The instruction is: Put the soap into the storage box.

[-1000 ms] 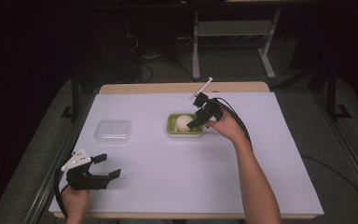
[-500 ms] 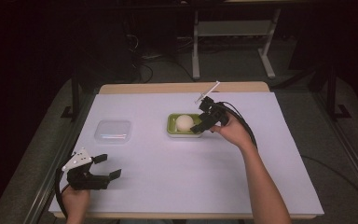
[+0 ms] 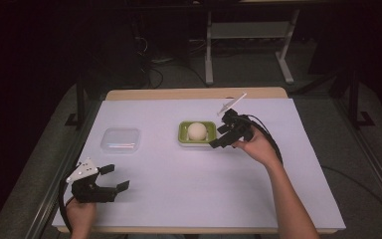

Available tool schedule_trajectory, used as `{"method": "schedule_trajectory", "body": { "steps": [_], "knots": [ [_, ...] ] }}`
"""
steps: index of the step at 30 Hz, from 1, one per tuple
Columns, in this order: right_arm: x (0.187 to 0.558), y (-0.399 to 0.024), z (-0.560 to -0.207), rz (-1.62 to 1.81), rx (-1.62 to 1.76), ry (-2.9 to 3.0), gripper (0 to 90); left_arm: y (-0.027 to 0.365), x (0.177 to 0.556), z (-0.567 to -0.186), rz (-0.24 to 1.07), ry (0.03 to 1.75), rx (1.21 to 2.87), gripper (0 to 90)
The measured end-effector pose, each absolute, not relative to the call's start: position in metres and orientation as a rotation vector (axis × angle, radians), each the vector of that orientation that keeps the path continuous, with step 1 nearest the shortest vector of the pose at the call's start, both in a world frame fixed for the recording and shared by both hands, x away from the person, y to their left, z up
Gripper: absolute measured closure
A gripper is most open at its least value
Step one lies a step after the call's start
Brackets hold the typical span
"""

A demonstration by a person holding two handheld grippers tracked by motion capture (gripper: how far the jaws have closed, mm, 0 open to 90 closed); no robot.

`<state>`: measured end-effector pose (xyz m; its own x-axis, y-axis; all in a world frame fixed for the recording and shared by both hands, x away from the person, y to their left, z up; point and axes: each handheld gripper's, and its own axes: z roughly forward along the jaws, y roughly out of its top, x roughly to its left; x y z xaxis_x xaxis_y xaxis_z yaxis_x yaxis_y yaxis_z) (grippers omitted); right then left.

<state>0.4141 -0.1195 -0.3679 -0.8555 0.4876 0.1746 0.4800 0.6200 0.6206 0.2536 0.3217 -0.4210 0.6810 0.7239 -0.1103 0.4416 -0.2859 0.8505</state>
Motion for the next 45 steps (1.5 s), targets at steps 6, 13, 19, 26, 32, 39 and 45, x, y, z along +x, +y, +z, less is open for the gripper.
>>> {"method": "schedule_trajectory", "body": {
  "steps": [6,13,19,26,32,39,45],
  "knots": [
    [0.406,-0.133,-0.369,1.111,0.881,2.817,24.9,0.321,0.253,-0.421,0.369,0.902,1.933,13.2],
    [0.393,-0.145,-0.371,1.121,0.880,2.811,24.8,0.320,0.253,-0.421,0.367,0.903,1.936,13.2],
    [0.384,-0.152,-0.375,1.134,0.878,2.802,24.8,0.319,0.253,-0.421,0.369,0.904,1.929,13.2],
    [0.376,-0.160,-0.383,1.148,0.896,2.797,26.5,0.318,0.253,-0.421,0.365,0.906,1.923,13.2],
    [0.368,-0.166,-0.389,1.154,0.911,2.794,26.5,0.319,0.253,-0.421,0.367,0.903,1.931,13.2],
    [0.363,-0.171,-0.390,1.151,0.912,2.790,26.1,0.319,0.253,-0.421,0.364,0.911,1.932,13.2],
    [0.355,-0.174,-0.392,1.171,0.920,2.767,26.3,0.320,0.253,-0.421,0.366,0.922,1.925,13.2]
  ]
}}
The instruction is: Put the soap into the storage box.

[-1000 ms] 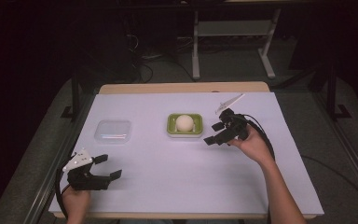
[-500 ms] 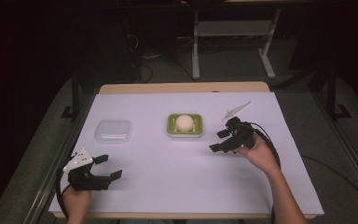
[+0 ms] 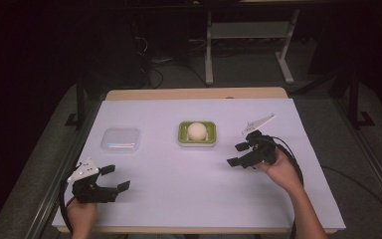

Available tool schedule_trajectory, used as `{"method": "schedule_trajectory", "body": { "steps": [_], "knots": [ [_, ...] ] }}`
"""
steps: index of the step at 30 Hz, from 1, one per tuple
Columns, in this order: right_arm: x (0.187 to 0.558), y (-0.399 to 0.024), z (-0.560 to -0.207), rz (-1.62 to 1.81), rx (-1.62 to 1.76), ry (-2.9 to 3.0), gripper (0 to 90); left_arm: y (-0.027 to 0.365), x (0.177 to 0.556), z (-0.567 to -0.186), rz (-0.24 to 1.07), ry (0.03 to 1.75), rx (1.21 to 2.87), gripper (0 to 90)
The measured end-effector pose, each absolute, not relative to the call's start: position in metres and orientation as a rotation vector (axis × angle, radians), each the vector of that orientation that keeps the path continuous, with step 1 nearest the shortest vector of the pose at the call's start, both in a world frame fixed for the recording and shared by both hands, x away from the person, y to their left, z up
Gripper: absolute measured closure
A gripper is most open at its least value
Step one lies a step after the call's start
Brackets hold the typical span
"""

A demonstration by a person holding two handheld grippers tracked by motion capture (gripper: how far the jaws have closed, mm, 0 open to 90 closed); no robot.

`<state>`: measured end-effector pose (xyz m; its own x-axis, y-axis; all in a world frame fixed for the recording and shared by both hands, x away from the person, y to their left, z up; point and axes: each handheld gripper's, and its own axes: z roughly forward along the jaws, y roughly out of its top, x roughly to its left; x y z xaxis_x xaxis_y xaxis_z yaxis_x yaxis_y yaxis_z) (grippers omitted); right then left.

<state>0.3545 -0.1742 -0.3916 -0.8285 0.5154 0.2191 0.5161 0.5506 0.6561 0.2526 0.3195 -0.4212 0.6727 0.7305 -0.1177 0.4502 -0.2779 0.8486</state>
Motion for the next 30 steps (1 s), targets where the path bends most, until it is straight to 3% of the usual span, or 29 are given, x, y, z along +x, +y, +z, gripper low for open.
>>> {"method": "schedule_trajectory", "body": {
  "steps": [30],
  "knots": [
    [0.314,-0.200,-0.409,-1.174,-0.962,-2.751,26.8,0.318,0.252,-0.421,0.373,0.918,1.939,13.2]
  ]
}}
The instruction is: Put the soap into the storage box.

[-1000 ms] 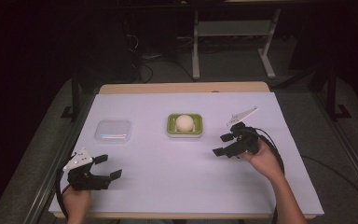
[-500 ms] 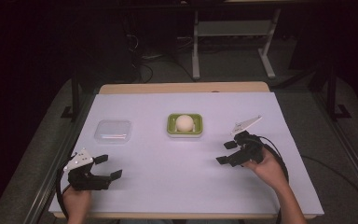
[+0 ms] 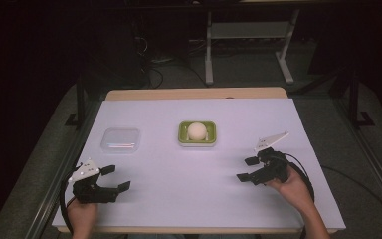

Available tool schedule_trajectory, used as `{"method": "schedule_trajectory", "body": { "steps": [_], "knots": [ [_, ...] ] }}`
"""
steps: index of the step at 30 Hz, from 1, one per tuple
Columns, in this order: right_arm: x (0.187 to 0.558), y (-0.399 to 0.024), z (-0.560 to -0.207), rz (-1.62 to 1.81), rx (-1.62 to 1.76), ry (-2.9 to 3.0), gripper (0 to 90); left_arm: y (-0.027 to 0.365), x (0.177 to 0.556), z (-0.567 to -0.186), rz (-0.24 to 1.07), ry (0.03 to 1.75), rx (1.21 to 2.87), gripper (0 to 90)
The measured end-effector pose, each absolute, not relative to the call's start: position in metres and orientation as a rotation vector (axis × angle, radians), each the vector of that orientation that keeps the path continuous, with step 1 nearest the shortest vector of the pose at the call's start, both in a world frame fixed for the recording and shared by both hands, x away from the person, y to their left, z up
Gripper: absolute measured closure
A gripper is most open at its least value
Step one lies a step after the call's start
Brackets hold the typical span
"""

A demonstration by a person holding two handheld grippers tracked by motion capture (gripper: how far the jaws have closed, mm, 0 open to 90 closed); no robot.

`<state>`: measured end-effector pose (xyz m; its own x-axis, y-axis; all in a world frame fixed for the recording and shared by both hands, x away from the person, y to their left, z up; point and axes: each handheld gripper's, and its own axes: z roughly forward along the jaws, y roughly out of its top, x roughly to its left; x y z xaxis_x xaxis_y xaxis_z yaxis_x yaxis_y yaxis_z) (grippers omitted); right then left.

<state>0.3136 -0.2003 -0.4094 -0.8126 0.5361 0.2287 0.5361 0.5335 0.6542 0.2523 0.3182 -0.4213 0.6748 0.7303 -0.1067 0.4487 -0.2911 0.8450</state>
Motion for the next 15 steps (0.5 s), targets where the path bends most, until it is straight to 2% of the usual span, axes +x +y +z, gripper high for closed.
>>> {"method": "schedule_trajectory", "body": {
  "steps": [15],
  "knots": [
    [0.271,-0.221,-0.429,-1.194,-1.016,-2.734,26.2,0.316,0.253,-0.422,0.368,0.916,1.943,13.2]
  ]
}}
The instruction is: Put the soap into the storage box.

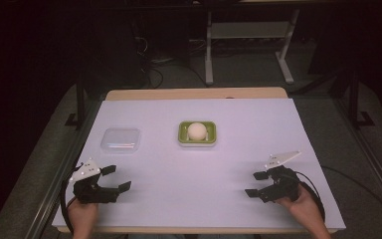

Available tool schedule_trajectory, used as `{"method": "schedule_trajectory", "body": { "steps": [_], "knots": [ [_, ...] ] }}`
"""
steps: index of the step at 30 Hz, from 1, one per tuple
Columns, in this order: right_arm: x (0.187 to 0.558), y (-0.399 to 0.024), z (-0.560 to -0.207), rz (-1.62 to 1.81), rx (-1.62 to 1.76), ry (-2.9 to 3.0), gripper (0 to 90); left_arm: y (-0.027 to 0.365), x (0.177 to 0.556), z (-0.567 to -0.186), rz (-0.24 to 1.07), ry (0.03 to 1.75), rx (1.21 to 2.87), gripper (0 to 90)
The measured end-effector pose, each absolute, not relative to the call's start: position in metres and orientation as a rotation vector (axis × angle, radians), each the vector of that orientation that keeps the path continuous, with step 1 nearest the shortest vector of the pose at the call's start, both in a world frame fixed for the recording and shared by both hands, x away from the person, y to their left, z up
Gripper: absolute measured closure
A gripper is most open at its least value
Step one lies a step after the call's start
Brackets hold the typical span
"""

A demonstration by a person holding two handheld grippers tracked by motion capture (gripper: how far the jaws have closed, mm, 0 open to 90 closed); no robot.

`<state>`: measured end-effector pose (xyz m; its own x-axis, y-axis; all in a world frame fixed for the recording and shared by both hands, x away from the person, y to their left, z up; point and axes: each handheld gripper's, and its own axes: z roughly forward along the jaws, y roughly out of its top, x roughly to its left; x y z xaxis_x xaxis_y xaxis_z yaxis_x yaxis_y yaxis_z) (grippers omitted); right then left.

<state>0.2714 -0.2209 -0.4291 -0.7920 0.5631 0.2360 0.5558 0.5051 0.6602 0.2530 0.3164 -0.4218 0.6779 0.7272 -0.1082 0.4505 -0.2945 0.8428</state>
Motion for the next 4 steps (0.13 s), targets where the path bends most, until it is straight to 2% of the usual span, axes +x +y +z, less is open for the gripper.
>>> {"method": "schedule_trajectory", "body": {
  "steps": [4],
  "knots": [
    [0.2593,-0.2207,-0.4318,1.201,1.011,2.704,25.0,0.3163,0.2535,-0.4215,0.368,0.917,1.939,13.2]
  ]
}}
